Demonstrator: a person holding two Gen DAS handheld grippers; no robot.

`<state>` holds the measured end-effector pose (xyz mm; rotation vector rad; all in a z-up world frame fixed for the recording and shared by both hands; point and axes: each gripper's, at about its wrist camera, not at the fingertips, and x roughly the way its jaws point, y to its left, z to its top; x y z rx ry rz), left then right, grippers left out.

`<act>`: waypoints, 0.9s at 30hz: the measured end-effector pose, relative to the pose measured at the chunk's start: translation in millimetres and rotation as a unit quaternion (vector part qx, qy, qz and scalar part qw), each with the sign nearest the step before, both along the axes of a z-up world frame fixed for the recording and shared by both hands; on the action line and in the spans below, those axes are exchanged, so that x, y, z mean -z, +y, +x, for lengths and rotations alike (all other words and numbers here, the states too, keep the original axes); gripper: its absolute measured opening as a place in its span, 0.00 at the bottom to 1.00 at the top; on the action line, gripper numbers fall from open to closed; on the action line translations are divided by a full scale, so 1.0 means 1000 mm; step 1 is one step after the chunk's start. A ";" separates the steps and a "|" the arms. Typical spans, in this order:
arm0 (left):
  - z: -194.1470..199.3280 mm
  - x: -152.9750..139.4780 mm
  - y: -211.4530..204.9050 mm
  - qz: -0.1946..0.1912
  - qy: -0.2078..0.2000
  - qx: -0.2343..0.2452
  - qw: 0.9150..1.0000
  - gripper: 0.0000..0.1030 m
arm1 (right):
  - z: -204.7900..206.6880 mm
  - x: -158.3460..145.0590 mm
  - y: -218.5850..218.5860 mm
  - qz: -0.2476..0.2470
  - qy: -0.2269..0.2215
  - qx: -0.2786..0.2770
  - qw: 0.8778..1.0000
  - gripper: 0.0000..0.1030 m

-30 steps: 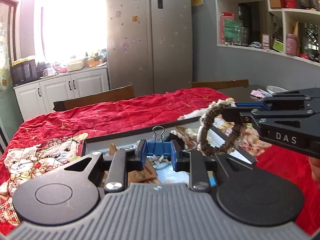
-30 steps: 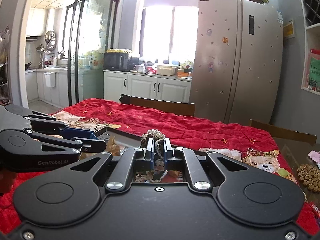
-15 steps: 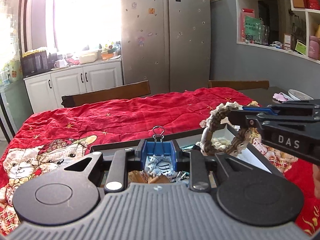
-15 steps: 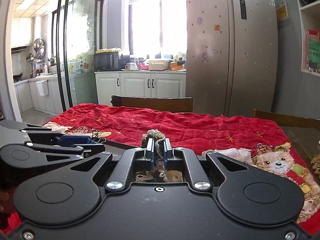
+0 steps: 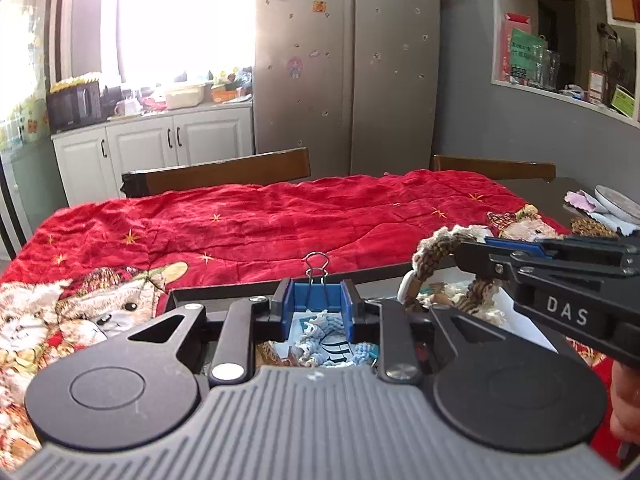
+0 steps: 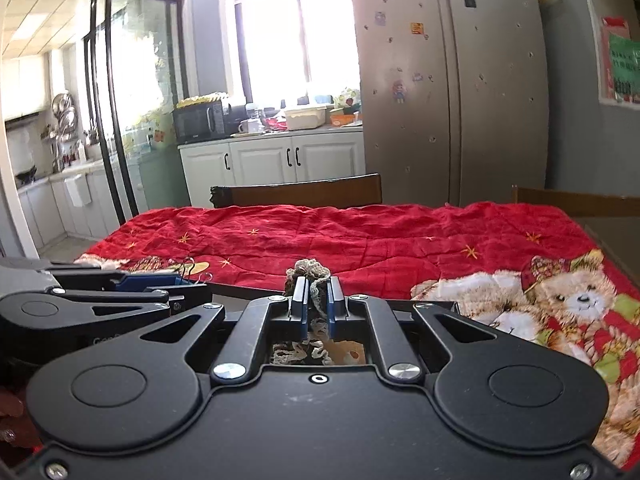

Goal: Organize objects
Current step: 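Lift the clip and scrunchie with both tools and carry them over the tray, then lower the blue clip and brown scrunchie into the tray with both tools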

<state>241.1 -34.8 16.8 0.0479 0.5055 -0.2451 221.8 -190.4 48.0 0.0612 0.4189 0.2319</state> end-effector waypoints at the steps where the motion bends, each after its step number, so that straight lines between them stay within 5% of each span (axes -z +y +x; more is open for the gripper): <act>1: 0.002 0.002 0.001 -0.005 0.003 0.000 1.000 0.27 | 0.003 0.003 -0.001 0.004 0.003 0.000 1.000 0.09; 27: 0.025 0.036 -0.008 0.022 0.048 0.003 0.999 0.27 | 0.025 0.037 -0.003 0.003 0.042 0.003 0.999 0.09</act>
